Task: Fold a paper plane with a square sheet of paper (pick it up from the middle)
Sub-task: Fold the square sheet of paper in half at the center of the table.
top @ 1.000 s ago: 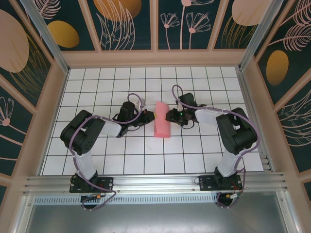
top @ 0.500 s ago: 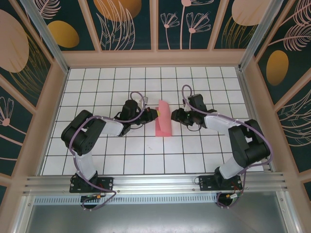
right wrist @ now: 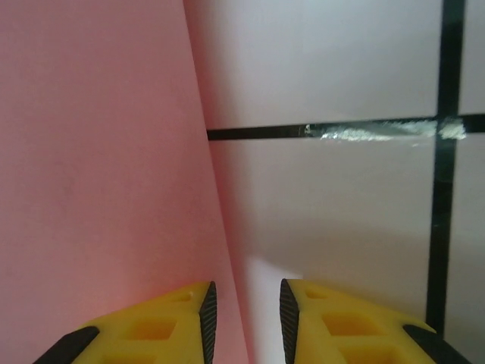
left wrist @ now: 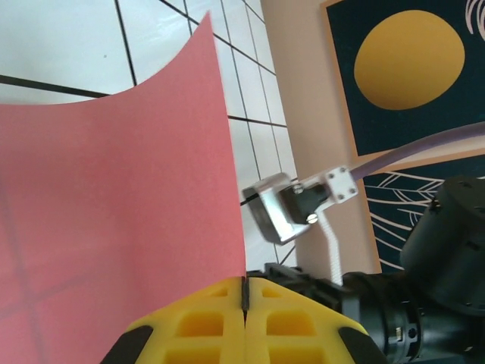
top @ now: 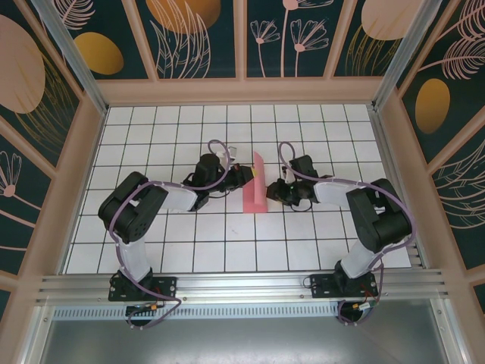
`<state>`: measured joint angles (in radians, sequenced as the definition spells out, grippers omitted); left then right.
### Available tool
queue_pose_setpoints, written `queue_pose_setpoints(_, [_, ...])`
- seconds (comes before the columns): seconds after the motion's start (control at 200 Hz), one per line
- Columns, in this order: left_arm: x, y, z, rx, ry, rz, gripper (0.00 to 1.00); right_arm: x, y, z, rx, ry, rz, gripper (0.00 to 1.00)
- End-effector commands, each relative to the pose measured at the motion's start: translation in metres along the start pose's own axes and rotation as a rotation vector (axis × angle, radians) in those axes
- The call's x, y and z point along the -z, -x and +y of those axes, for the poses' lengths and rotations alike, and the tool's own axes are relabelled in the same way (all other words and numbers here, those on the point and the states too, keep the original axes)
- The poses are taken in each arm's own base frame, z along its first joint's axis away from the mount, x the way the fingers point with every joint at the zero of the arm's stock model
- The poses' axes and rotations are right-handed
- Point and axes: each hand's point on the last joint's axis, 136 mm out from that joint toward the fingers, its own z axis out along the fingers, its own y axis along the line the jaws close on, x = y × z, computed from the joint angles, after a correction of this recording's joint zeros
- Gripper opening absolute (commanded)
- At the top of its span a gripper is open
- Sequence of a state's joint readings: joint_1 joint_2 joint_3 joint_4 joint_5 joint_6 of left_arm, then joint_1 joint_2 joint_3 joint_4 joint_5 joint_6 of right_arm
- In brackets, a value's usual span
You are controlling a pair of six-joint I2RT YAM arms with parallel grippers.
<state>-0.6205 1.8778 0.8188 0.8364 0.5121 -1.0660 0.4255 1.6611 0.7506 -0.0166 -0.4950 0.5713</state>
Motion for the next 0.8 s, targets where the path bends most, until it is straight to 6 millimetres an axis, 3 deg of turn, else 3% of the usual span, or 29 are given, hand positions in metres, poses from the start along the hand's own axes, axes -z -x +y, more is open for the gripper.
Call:
queue_pose_setpoints(0.0, [-0.007, 0.003, 0.000, 0.015, -0.022, -0.015, 0.00, 0.002, 0.002, 0.010, 0.044, 0.050, -0.009, 0.34])
queue_pose_setpoints(0.095, [-0.010, -0.001, 0.002, 0.041, -0.033, 0.007, 0.00, 0.013, 0.011, 0.010, 0.049, 0.040, -0.058, 0.36])
queue_pose_setpoints(0.24, [-0.012, -0.002, 0.031, -0.001, 0.111, 0.010, 0.00, 0.031, 0.027, -0.014, 0.016, -0.090, -0.158, 0.39])
queue_pose_setpoints(0.37, [-0.012, -0.003, 0.057, -0.073, 0.255, 0.031, 0.00, 0.038, 0.033, -0.007, 0.031, -0.062, -0.190, 0.45])
queue_pose_setpoints(0.54, [-0.012, -0.002, 0.073, -0.114, 0.334, 0.050, 0.00, 0.032, 0.039, 0.008, 0.053, -0.005, -0.179, 0.52])
queue_pose_setpoints(0.796, [-0.002, -0.004, 0.088, -0.089, 0.408, 0.025, 0.00, 0.007, 0.046, 0.020, 0.126, -0.039, -0.122, 0.55])
